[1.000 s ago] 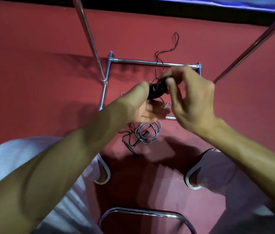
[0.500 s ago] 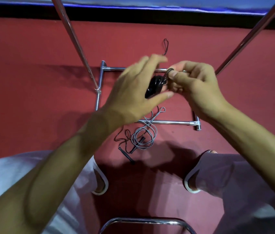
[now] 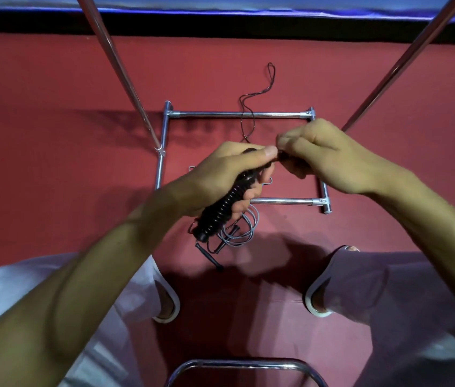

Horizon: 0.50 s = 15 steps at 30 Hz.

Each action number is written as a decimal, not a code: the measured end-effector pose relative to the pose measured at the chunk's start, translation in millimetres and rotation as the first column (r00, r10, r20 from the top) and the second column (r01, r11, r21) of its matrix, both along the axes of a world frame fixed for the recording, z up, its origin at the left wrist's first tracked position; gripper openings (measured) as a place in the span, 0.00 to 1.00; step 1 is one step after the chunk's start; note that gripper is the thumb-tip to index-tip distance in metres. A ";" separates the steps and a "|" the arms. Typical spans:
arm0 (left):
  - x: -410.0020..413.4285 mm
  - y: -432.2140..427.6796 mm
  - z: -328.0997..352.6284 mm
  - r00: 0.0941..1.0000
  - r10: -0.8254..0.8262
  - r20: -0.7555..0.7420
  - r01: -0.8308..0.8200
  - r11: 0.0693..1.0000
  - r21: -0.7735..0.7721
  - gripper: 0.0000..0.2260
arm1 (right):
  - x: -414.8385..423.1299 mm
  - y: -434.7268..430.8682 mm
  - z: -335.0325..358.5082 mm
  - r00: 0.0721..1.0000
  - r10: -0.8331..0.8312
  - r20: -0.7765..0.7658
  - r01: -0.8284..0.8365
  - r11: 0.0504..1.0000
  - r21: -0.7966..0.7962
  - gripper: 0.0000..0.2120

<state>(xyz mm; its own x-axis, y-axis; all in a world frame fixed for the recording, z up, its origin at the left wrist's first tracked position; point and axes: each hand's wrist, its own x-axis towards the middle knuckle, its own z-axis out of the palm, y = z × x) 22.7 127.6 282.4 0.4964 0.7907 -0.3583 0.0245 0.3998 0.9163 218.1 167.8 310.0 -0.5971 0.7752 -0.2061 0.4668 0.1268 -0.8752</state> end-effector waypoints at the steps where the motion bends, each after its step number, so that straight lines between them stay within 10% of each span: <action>1: -1.3 -0.2 1.4 0.994 -0.038 0.106 0.053 0.989 -0.135 0.18 | 3.6 -2.0 1.0 0.999 0.039 -0.027 -0.039 0.999 -0.001 0.20; 8: -2.1 3.0 6.8 0.965 -0.156 0.209 0.211 0.939 -0.271 0.33 | 0.1 -4.0 -11.2 0.971 0.055 -0.233 -0.110 0.967 -0.232 0.23; 15: -6.0 7.0 1.7 0.990 -0.142 -0.010 0.142 0.989 -0.042 0.16 | 6.4 2.9 -20.0 0.972 -0.001 -0.236 -0.110 0.884 -0.454 0.22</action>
<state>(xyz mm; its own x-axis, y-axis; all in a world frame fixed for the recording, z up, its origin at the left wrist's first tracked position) 16.7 134.5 284.0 0.5978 0.6970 -0.3960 0.0954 0.4286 0.8985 224.4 170.8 290.0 -0.7083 0.5894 -0.3885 0.2569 -0.2973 -0.9196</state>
